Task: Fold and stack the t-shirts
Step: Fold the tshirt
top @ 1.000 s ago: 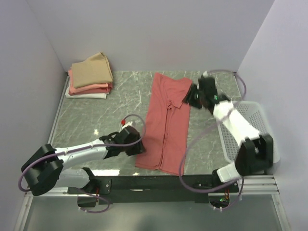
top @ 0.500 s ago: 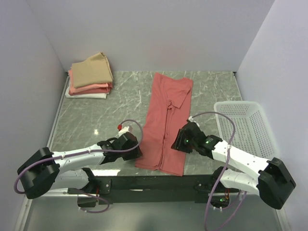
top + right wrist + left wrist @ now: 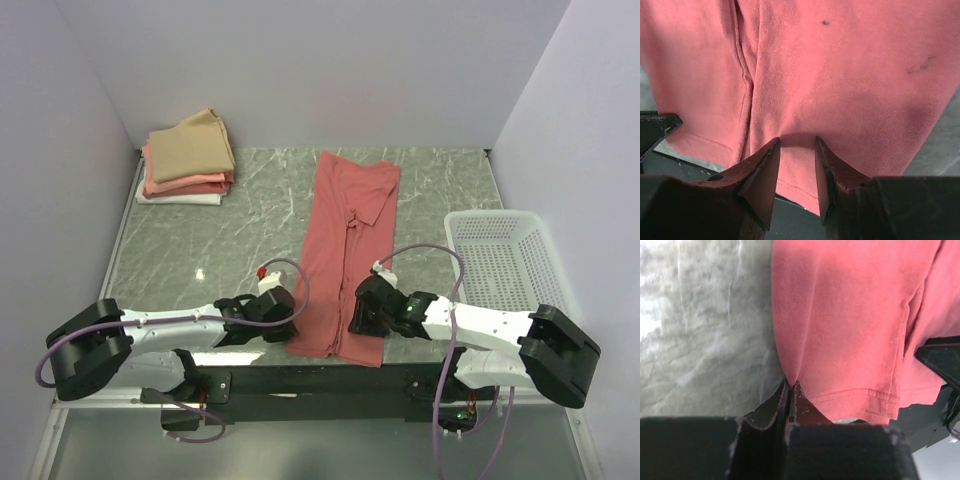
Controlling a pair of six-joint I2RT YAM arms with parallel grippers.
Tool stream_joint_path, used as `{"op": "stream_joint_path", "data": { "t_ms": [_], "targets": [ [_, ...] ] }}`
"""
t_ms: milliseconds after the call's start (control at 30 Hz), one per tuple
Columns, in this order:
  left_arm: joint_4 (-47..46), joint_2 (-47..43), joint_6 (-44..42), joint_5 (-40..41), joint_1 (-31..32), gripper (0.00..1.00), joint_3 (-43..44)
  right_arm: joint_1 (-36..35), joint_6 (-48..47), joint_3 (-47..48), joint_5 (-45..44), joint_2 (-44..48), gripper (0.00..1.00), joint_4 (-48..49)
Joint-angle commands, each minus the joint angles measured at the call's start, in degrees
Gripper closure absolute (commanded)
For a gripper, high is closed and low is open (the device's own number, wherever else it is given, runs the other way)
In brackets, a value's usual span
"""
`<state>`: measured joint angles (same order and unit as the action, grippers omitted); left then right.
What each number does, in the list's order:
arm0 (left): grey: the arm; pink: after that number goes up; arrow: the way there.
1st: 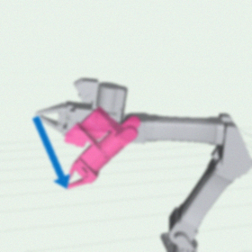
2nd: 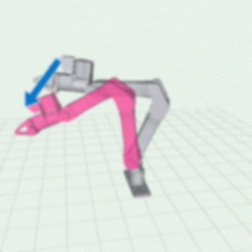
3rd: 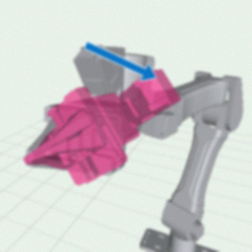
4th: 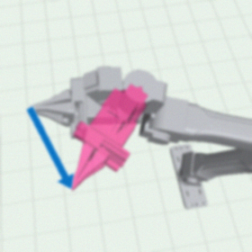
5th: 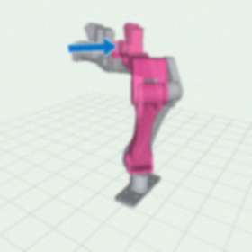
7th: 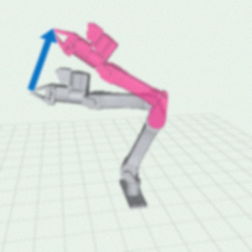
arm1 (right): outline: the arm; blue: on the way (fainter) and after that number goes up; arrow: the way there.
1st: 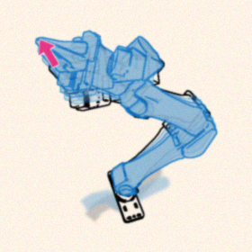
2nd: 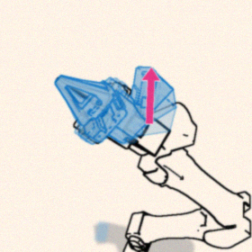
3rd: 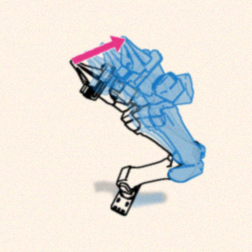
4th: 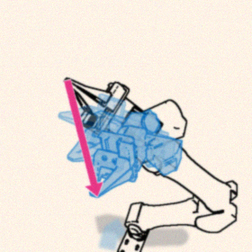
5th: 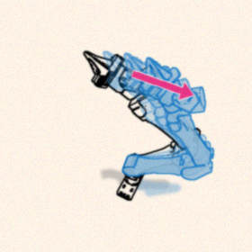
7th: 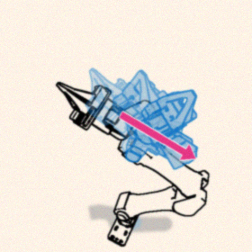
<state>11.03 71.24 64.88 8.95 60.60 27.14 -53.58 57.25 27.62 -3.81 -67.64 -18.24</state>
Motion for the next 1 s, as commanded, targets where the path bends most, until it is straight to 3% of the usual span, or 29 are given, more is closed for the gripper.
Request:
{"op": "stream_joint_path", "data": {
  "t_ms": [0,300,400,533,567,667,733,967],
  "targets": [
    [10.0,-0.4,-0.2,0.0,1.1,0.98,-0.6,-1.6,0.3,-0.7,-2.6,0.3,0.59,-3.7],
    [12.1,-2.9,-1.9,-2.4,1.2,0.99,-0.2,-1.8,-2.3,-1.2,-3.7,1.7,0.58,-9.2],
    [12.1,-3.5,-2.5,-2.9,1.2,0.93,0.0,-1.8,-2.7,-2.7,-0.3,2.2,0.58,-7.1],
    [14.2,-5.1,-3.2,-2.2,1.2,0.77,1.7,-1.8,-2.8,-1.7,3.2,3.2,0.55,-4.7],
    [14.9,-5.9,-3.2,-1.9,1.2,0.68,2.6,-1.8,-2.9,-1.1,3.4,4.3,0.52,-5.7],
    [18.3,-8.8,-2.8,-1.0,1.3,0.55,4.1,-1.7,-2.1,0.5,3.2,8.4,0.46,-9.3],
    [20.1,-10.4,-2.5,-0.1,1.1,0.50,4.8,-1.6,-1.2,1.3,2.1,10.8,0.46,-12.2],
    [24.3,-13.2,-1.2,0.2,0.8,0.51,5.7,-1.2,3.4,1.3,2.0,22.4,0.47,-26.6]
  ]
}}
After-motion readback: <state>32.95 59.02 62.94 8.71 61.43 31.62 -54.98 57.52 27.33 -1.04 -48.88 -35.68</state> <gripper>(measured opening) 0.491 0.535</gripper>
